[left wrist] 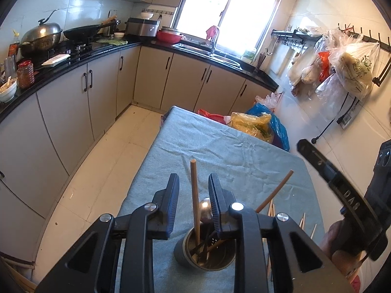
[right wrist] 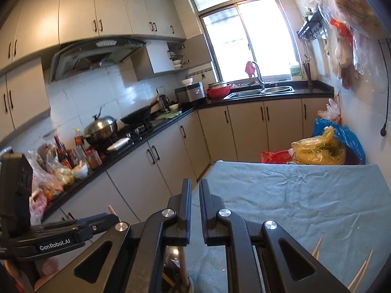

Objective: Organize utensils
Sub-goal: 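Open both tools to release the chopsticks into the gray holder, then move both open tools over the wooden chopsticks lying on the cloth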

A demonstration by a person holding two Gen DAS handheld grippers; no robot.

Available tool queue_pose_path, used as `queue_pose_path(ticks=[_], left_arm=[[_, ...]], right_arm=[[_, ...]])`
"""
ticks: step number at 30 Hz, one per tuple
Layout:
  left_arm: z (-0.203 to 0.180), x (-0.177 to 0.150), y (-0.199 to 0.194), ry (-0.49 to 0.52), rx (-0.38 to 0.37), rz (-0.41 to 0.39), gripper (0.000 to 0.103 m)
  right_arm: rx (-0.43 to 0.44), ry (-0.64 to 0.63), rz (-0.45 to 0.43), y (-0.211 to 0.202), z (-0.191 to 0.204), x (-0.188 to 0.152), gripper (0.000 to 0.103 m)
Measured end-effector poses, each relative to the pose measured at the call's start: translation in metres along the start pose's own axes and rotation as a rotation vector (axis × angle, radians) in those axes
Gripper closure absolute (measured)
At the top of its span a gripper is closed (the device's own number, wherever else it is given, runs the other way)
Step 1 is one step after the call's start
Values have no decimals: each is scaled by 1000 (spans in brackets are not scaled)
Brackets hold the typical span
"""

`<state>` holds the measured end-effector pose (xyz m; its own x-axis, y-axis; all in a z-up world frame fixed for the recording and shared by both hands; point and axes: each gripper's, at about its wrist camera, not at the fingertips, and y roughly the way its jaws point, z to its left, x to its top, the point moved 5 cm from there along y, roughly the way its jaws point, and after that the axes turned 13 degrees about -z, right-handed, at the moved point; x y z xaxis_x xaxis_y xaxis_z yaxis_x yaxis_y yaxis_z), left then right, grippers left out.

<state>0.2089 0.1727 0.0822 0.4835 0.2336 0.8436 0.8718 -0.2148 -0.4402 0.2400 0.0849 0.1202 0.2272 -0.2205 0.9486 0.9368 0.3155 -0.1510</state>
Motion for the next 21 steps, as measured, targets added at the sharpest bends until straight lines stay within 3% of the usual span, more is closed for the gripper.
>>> queue_pose_path(ticks=[6, 12, 21], left_arm=[[-11, -3, -26, 45, -7, -49, 77], [-42, -21, -57, 118, -37, -97, 72], [-122, -69, -65, 248, -162, -39, 71]], right_arm=[[11, 38, -39, -37, -11, 9, 96], [2, 78, -29, -79, -29, -5, 95], [-68, 151, -4, -142, -85, -36, 92]])
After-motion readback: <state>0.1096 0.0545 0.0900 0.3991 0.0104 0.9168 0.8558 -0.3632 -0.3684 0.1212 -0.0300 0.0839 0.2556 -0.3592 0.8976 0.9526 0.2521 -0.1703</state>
